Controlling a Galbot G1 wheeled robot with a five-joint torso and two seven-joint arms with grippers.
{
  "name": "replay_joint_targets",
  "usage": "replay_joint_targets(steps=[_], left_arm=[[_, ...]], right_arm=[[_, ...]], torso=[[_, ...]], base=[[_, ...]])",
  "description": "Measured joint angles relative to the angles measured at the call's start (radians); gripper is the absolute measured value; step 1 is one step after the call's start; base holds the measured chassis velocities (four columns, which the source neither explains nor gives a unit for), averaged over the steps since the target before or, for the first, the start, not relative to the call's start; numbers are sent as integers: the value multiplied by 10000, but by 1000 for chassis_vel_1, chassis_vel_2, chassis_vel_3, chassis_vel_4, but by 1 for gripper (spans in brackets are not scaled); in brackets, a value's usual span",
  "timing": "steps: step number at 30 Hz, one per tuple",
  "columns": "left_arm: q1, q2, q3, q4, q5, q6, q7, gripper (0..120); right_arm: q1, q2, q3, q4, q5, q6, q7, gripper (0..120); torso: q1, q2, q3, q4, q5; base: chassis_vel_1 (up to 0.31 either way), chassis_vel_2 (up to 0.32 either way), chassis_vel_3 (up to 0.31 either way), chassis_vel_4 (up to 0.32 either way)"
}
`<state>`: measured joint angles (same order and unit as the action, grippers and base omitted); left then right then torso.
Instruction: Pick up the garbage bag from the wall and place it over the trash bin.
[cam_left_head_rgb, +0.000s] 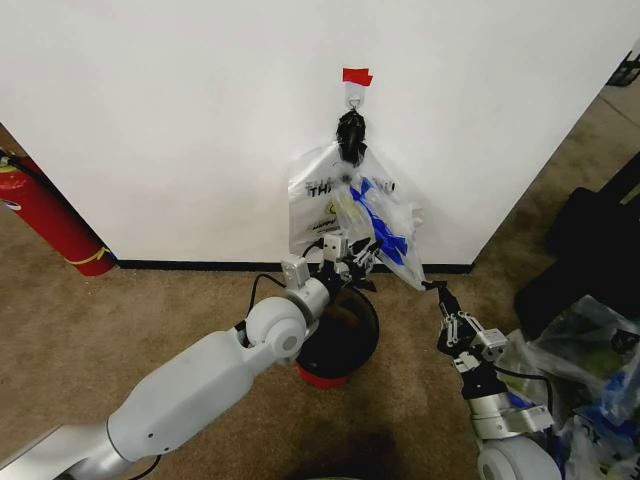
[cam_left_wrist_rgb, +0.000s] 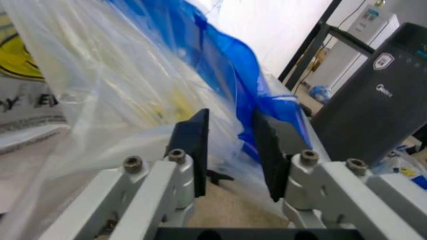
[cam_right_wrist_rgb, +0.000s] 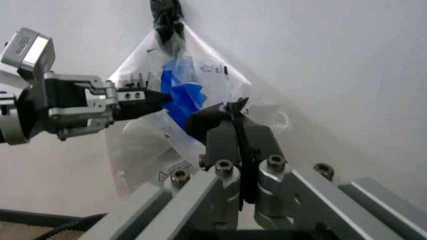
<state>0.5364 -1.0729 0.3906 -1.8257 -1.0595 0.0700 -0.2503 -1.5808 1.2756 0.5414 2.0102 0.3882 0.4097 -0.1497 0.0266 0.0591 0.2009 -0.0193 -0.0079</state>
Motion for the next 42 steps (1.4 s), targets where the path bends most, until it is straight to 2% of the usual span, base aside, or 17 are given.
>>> replay_joint_targets(steps=[4,5,7,13,18,22,23,25,29,31,35,42], left_arm=[[114,40,-123,-51,-51,-205,-105,10],[114,40,-123,-51,-51,-205,-105,10],[222,157,-266,-260,-261,-331,-187,0],[428,267,-350,-741,-660,-424,-339,0],[455,288,-380,-900,-660,183,-252,0],[388,326,-347,-891,-542,296,-106,8],[257,276,-238,-705,-372,299,-48,18],[162,198,-193,-554,-320,299,-18,20],[-51,33,-108,-211,-288,280,6,39],[-86,4,-87,-160,-288,273,10,42],[-157,-57,-8,-34,-407,227,23,58],[-261,-84,188,167,-452,42,96,36]], right_arm=[[-12,-19,49,-30,17,0,21,0],[-12,-19,49,-30,17,0,21,0],[-18,-31,49,-30,73,0,41,0],[63,-57,9,-26,89,-54,119,0],[32,-62,8,74,73,-95,134,0],[-37,-73,64,107,80,-94,115,0],[-118,-97,126,138,93,-69,65,0],[-144,-101,153,148,109,-57,47,0],[-177,-100,198,169,125,-34,-4,0],[-187,-100,208,170,128,-30,-19,0],[-179,-91,217,170,153,-28,-25,0],[-180,-104,236,170,201,-27,-17,0]], torso=[[0,0,0,-2,0],[0,0,0,-2,0],[0,0,0,3,0],[0,0,-1,1,0],[0,0,-1,-1,0],[0,0,-1,3,0],[0,0,-1,0,-1],[0,0,-1,-1,0],[0,0,0,1,0],[0,0,0,0,0],[0,0,0,1,0],[0,0,0,1,0]], base=[[0,0,0,0],[0,0,0,0],[0,0,0,0],[0,0,0,0],[0,0,0,0],[0,0,0,0],[0,0,0,0],[0,0,0,0],[0,0,0,0],[0,0,0,0],[0,0,0,0],[0,0,0,0]])
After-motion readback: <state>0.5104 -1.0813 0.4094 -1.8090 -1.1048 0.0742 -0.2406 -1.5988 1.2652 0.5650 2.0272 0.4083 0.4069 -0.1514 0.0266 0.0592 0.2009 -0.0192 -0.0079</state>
